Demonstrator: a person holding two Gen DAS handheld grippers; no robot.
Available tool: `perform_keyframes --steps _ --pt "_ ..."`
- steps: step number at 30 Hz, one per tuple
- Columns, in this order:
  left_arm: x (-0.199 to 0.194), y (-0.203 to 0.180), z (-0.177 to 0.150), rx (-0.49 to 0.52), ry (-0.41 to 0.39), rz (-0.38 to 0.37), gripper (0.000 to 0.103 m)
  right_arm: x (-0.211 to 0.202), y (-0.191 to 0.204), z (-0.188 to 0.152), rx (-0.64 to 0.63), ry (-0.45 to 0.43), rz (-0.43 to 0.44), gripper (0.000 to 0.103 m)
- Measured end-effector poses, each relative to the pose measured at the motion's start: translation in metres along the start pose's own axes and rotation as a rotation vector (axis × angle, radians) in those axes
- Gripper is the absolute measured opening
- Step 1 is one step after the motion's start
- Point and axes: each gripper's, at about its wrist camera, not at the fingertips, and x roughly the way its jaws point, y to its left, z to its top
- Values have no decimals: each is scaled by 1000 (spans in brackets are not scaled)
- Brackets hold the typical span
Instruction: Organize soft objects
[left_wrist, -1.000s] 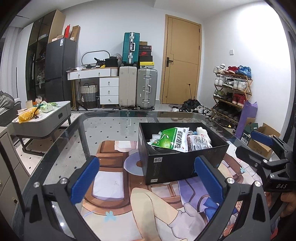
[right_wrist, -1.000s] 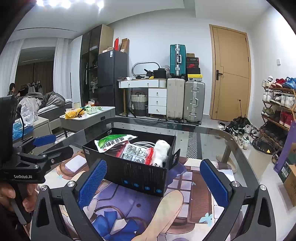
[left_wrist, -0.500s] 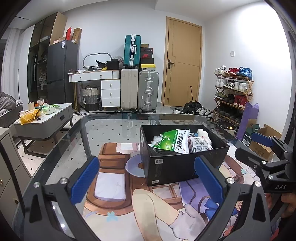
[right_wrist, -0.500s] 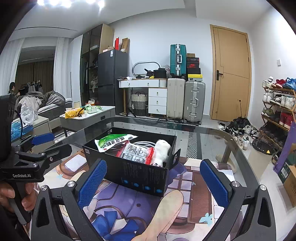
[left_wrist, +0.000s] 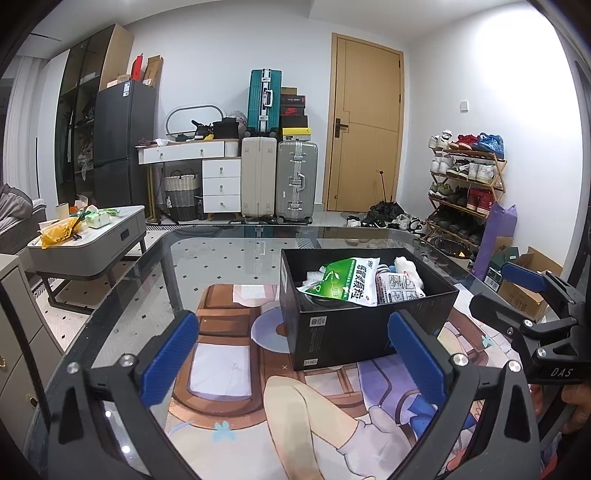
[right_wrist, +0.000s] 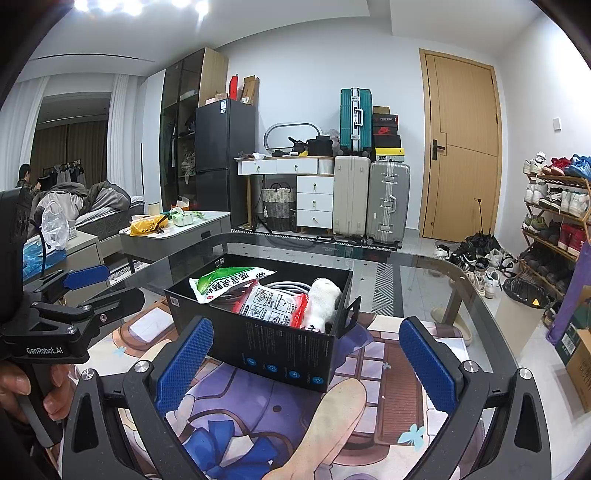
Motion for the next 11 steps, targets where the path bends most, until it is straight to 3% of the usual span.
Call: perform_keyframes --steps 11 --pt "0 0 0 0 2 -1 103 0 0 0 0 1 0 102"
